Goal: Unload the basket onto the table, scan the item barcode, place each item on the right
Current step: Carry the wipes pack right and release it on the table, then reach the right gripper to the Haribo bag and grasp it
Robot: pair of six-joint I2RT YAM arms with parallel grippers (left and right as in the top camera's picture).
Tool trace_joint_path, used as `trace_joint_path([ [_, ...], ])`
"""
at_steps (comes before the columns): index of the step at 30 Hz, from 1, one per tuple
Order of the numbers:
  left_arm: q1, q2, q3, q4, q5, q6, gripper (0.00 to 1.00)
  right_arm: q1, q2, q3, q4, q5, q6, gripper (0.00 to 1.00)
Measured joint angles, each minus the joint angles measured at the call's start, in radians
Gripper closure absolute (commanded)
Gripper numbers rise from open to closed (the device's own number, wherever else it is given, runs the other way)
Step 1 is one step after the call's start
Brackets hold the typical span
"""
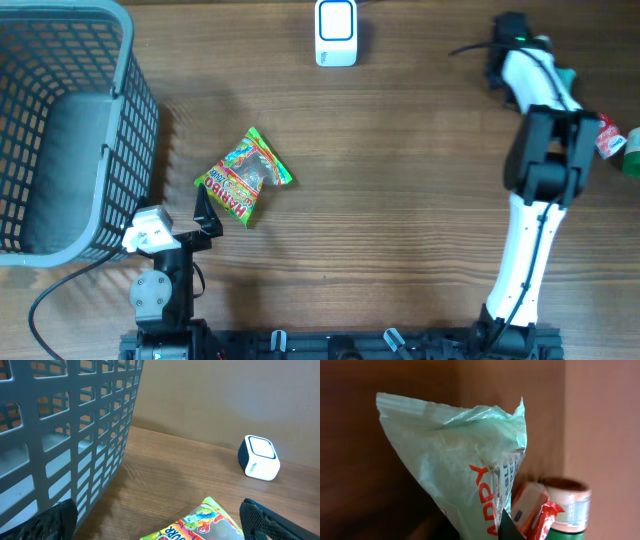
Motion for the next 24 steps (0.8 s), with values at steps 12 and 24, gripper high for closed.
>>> trace_joint_path([
  [12, 0.0, 0.0, 0.0, 0.0, 0.0, 0.0, 0.0, -0.134, -0.183, 0.14, -0.219, -0.735, 0.167, 0.0],
  [24, 0.0, 0.0, 0.0, 0.0, 0.0, 0.0, 0.0, 0.366, -0.467, 0.113, -0.533, -1.559, 0.357, 0.0],
])
